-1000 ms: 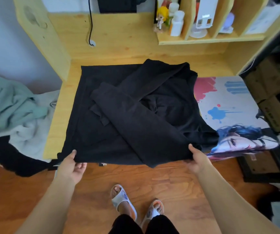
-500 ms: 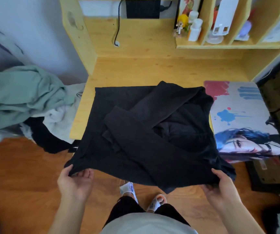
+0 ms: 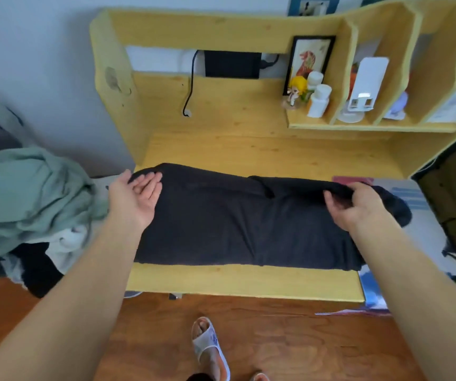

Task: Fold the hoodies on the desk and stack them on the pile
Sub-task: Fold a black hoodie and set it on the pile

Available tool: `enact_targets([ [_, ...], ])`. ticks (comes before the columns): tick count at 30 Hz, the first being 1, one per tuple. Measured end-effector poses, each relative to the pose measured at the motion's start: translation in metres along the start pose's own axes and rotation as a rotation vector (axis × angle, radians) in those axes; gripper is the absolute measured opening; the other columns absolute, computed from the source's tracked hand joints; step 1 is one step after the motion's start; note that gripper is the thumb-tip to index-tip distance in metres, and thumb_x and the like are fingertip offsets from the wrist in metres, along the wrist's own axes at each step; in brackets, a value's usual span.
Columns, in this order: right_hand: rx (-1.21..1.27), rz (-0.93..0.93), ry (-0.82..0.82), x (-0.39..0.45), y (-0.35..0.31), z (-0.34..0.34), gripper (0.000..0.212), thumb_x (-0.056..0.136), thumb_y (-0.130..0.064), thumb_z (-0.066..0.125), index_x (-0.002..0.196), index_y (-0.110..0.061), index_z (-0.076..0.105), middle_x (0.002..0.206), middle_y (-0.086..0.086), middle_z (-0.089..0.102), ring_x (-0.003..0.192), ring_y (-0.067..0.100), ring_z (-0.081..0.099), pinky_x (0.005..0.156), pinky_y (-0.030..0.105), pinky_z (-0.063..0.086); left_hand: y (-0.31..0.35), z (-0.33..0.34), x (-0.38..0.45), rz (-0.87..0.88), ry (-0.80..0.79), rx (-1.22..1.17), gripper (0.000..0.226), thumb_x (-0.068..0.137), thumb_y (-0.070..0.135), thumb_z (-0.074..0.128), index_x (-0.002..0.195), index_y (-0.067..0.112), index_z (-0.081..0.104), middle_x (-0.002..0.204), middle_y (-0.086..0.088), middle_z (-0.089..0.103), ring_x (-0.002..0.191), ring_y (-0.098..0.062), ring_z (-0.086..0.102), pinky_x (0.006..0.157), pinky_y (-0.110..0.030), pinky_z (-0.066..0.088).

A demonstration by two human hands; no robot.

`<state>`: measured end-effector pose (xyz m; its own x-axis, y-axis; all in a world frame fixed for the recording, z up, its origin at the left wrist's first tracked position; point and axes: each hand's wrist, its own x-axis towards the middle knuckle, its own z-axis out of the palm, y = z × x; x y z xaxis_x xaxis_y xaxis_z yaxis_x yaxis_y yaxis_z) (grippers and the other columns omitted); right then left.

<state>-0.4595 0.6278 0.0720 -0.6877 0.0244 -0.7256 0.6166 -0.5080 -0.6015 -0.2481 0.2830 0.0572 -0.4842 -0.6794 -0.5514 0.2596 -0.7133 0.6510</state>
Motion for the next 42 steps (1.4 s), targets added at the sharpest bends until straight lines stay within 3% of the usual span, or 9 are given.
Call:
enact_targets([
  [3,-0.427,-0.107,-0.039,0.048,0.027,0.020,0.048,0.099,-0.033,0.057,0.144,-0.017,0.048,0.143,0.011,0.051,0.120,0.029,0.057,0.096,0.041,0.053,-0.035,0.024,0.031,0.034,-0.180,0.560,0.047,0.108,0.036,0.043,0.151,0.016,0.045,0.154,-0.003,0.048,0.142,-0.021,0.046,0.118,-0.039,0.034],
  [9,-2.027,-0.592,-0.154,0.102,0.108,-0.047,0.069,0.102,-0.058,0.035,0.161,-0.029,0.013,0.169,0.005,0.010,0.153,0.031,0.014,0.124,0.046,0.017,-0.161,-0.050,0.021,0.471,-0.603,2.080,0.074,0.093,0.071,-0.012,0.161,0.045,0.001,0.172,0.003,-0.006,0.158,-0.026,-0.011,0.128,-0.049,0.000],
  [14,-2.189,-0.639,-0.193,0.120,0.110,-0.063,0.067,0.103,-0.059,0.023,0.161,-0.032,0.001,0.170,0.002,0.001,0.155,0.031,0.004,0.125,0.049,0.009,-0.185,-0.083,0.042,0.434,-0.520,2.310,0.070,0.100,0.067,0.002,0.160,0.039,0.025,0.169,-0.005,0.023,0.154,-0.042,0.018,0.120,-0.063,0.013],
  [20,-1.637,-0.909,0.010,0.072,0.118,-0.080,0.035,0.101,-0.028,0.056,0.131,-0.011,0.058,0.137,0.009,0.051,0.128,0.031,0.046,0.108,0.043,0.039,-0.182,-0.080,0.011,0.710,-0.334,2.017,0.049,0.101,0.045,0.046,0.144,0.022,0.054,0.147,-0.013,0.049,0.140,-0.035,0.042,0.116,-0.054,0.029],
  [24,-0.941,-0.170,0.402,0.028,0.134,-0.115,0.031,0.102,-0.038,0.055,0.106,-0.007,0.060,0.097,0.010,0.064,0.087,0.032,0.067,0.080,0.042,0.055,-0.158,-0.094,-0.028,-0.037,0.286,1.152,0.026,0.103,0.044,0.051,0.104,0.019,0.057,0.101,-0.006,0.066,0.096,-0.029,0.066,0.088,-0.047,0.054],
  [27,-0.411,0.143,0.374,0.038,0.132,-0.122,0.045,0.100,-0.045,0.059,0.120,-0.005,0.057,0.103,0.015,0.071,0.090,0.029,0.073,0.086,0.043,0.059,-0.143,-0.101,-0.014,-0.306,0.454,0.566,0.038,0.109,0.037,0.045,0.122,0.003,0.054,0.102,-0.016,0.068,0.095,-0.030,0.069,0.094,-0.046,0.055],
  [33,-0.278,0.110,0.244,0.047,0.114,-0.113,0.027,0.109,-0.020,0.043,0.132,-0.009,0.052,0.133,0.011,0.059,0.112,0.025,0.063,0.096,0.041,0.052,-0.123,-0.097,0.007,-0.180,0.485,0.481,0.026,0.111,0.022,0.041,0.130,0.007,0.050,0.114,-0.021,0.065,0.093,-0.032,0.071,0.091,-0.044,0.057],
  [38,-0.187,0.024,0.289,0.050,0.100,-0.107,0.022,0.109,-0.010,0.040,0.095,-0.021,0.053,0.125,0.007,0.059,0.102,0.021,0.062,0.107,0.049,0.046,-0.108,-0.113,0.019,-0.134,0.571,0.356,0.027,0.108,0.015,0.047,0.129,0.002,0.057,0.124,-0.021,0.065,0.093,-0.028,0.069,0.093,-0.046,0.058],
  [42,-0.123,0.089,0.293,0.050,0.107,-0.105,0.016,0.108,-0.017,0.043,0.108,-0.014,0.058,0.129,0.009,0.061,0.089,0.018,0.063,0.099,0.043,0.051,-0.106,-0.118,0.021,-0.263,0.590,0.402,0.037,0.106,0.014,0.050,0.141,0.001,0.050,0.122,-0.017,0.062,0.099,-0.029,0.067,0.083,-0.040,0.057],
])
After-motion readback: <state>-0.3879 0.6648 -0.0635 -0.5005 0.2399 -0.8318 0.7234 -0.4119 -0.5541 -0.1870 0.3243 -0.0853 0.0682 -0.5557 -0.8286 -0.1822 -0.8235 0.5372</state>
